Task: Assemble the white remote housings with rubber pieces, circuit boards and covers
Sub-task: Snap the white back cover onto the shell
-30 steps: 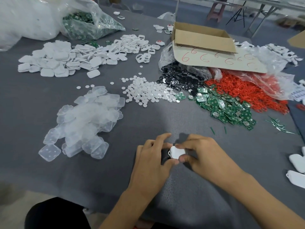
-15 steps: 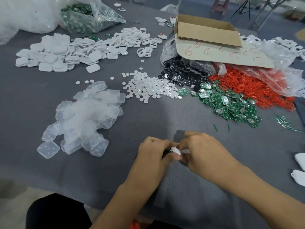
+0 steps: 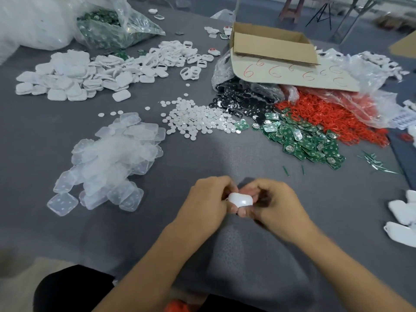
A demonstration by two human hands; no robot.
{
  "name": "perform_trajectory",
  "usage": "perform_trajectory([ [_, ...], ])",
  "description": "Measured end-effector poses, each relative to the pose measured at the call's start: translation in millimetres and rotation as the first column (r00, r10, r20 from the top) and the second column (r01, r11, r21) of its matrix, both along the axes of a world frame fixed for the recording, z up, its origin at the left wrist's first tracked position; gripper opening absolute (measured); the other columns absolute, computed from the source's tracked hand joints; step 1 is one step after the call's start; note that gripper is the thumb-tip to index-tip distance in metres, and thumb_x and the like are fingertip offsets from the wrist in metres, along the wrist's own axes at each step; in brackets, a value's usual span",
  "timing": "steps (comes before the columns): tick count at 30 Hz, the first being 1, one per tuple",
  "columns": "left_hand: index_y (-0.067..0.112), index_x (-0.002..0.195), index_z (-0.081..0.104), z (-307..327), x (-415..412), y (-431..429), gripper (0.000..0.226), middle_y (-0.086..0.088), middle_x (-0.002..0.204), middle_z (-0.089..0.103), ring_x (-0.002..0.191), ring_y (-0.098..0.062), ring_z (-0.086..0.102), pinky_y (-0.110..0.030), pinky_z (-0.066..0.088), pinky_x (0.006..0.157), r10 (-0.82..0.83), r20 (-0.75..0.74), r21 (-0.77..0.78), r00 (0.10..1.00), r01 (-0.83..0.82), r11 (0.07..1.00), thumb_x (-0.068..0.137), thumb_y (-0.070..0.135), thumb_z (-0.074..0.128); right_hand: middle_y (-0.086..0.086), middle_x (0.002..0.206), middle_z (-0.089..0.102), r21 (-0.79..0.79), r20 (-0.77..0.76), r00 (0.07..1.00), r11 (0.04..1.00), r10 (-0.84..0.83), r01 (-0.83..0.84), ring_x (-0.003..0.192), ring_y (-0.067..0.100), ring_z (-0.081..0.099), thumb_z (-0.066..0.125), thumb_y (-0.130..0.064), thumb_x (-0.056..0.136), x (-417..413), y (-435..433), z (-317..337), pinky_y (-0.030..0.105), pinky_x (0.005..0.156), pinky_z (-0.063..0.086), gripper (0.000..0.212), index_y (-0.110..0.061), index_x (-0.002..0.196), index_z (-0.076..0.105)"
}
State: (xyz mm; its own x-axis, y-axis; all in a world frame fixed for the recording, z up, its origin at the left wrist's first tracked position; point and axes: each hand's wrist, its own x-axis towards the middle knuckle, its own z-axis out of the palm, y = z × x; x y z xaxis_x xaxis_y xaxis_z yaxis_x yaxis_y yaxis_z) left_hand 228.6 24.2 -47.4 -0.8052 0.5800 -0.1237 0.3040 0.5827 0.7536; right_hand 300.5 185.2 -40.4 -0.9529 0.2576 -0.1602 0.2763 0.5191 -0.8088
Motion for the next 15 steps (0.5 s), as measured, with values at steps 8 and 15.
perform_trajectory([
  [8,0.026,0.098,0.076,-27,25,-7,0.018,0.016,0.093,0.076,0.091,-0.002,0.072,-0.013,0.051,0.082,0.164,0.188,0.476,0.968,-0.236,0.847,0.087,0.011,0.078,0.0,0.087,0.076,-0.362,-0.257,0.916,0.909,-0.308,0.205,0.078,0.008,0.069,0.075,-0.002,0.085,24,-16,-24,0.014,0.074,0.052,0.02,-0.017,0.097,0.076],
  [15,0.021,0.096,0.077,-33,31,3,0.024,0.012,0.092,0.076,0.091,-0.005,0.072,-0.027,0.059,0.081,0.298,0.099,0.487,0.949,-0.308,0.818,0.089,-0.001,0.071,0.001,0.078,0.075,-0.391,-0.251,0.899,0.887,-0.359,0.245,0.067,0.008,0.067,0.079,0.01,0.075,20,-29,-30,0.015,0.068,0.051,0.026,-0.014,0.087,0.075],
])
